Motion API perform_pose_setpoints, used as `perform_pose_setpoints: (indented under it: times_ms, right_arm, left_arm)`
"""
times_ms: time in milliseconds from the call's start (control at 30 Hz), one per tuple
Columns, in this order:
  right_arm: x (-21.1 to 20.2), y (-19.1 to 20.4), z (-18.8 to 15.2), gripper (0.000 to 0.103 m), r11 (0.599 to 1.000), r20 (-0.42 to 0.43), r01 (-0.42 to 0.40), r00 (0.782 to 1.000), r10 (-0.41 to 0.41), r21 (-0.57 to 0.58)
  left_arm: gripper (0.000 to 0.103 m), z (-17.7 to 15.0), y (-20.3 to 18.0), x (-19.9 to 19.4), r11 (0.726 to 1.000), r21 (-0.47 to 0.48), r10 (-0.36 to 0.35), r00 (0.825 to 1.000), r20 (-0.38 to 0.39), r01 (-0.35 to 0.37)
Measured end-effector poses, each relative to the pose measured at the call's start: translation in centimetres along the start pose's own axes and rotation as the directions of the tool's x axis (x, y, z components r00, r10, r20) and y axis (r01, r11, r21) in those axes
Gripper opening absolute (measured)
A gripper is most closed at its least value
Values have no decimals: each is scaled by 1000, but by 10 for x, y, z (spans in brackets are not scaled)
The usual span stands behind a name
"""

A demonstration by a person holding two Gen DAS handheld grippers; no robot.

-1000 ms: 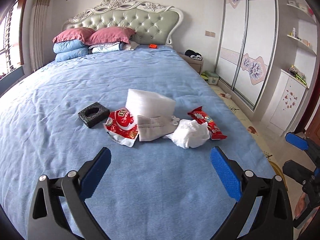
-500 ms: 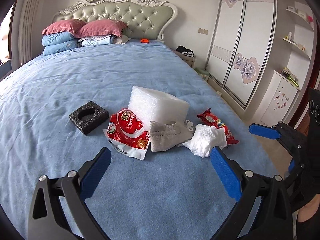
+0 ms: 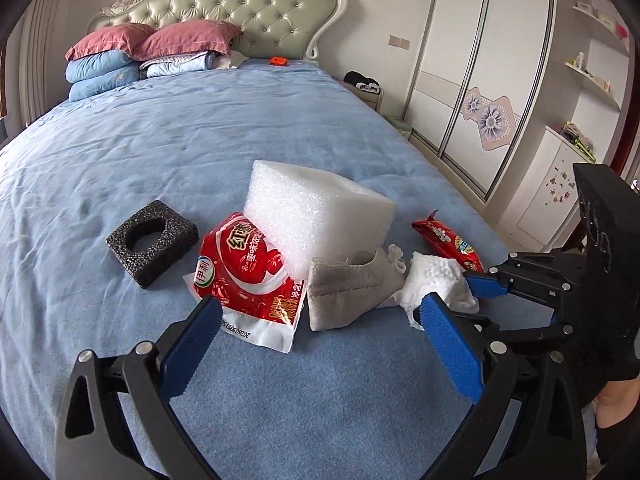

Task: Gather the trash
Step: 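Grasp the grey sock with the left tool while the right tool grasps the white tissue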

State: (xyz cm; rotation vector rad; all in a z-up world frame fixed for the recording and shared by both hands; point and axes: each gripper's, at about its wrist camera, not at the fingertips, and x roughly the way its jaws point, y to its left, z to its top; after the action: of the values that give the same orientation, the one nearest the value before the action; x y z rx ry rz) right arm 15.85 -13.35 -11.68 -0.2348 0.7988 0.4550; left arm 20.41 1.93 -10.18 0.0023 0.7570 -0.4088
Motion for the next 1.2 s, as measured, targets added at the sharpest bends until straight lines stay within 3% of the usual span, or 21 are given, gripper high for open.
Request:
perform_pose_setpoints:
  times_ms: [300, 400, 567, 633, 700, 833, 1200]
  right_arm:
    - [-55, -9, -20, 31, 997, 127, -49, 991, 42, 52]
    - [-64, -16, -27, 31, 993, 127, -86, 989, 76, 79]
    - [-75, -25, -38, 33, 993, 130, -76, 989, 63, 95]
    - [-78, -29, -42, 34, 990, 135, -82, 989, 66, 116]
    - [-79, -32, -47, 34, 986, 139, -96, 987, 77, 136]
    - [-79, -36, -52, 34, 984, 139, -95, 988, 73, 154]
    - [-108, -45, -67, 35, 976, 207, -88, 977, 46, 198]
  left_arm:
    - [99, 8, -10, 25, 995, 20, -94, 994, -61, 95]
    - [99, 11, -17, 34, 994, 34, -101, 992, -71, 104]
    - [97, 11, -28, 47, 992, 71, -97, 990, -100, 104]
    - [85, 9, -33, 49, 990, 97, -93, 990, -109, 104]
    - [56, 7, -38, 53, 988, 121, -80, 988, -134, 97]
    - [36, 3, -44, 56, 987, 150, -33, 989, -147, 55]
    - [34, -5, -61, 7, 985, 99, -133, 989, -61, 139]
